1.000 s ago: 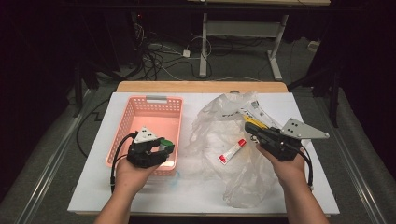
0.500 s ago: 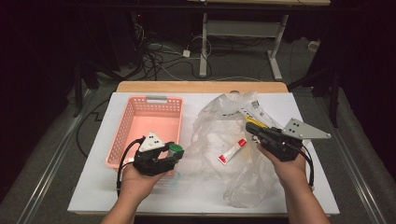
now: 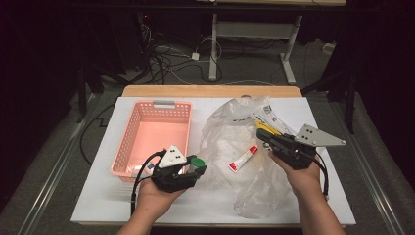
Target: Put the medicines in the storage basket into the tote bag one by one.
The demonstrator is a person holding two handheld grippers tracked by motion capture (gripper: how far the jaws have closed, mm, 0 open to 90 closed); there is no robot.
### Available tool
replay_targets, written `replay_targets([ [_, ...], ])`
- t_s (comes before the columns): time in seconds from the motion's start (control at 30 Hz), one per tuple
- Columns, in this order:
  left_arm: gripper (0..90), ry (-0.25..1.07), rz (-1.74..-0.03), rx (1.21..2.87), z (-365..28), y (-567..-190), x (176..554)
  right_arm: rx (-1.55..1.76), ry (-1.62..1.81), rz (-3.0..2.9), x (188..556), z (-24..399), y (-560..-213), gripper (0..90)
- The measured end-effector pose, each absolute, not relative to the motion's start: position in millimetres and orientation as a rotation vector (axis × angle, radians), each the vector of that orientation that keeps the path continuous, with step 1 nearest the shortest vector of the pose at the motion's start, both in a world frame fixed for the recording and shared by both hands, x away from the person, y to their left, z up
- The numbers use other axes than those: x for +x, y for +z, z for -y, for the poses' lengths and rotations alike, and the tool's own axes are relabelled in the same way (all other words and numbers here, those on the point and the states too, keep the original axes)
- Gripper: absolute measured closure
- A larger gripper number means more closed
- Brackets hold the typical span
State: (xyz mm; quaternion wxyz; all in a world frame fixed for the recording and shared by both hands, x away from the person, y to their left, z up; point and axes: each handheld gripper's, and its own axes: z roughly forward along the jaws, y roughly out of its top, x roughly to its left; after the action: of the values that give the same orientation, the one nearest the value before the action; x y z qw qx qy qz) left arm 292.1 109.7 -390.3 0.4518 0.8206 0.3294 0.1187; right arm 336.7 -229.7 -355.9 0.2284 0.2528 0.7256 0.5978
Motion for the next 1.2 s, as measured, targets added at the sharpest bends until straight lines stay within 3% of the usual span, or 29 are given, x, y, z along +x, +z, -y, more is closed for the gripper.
replay_targets([
  [0.53,50.3,0.252,-0.734,2.078,-53.9,-400.2,300.9,0.695,1.647,-2.004,336.5,228.4,-356.3,90.0],
  [1.2,50.3,0.264,-0.793,2.098,12.0,-428.0,356.1,0.693,1.655,-2.006,336.5,227.6,-356.4,90.0],
])
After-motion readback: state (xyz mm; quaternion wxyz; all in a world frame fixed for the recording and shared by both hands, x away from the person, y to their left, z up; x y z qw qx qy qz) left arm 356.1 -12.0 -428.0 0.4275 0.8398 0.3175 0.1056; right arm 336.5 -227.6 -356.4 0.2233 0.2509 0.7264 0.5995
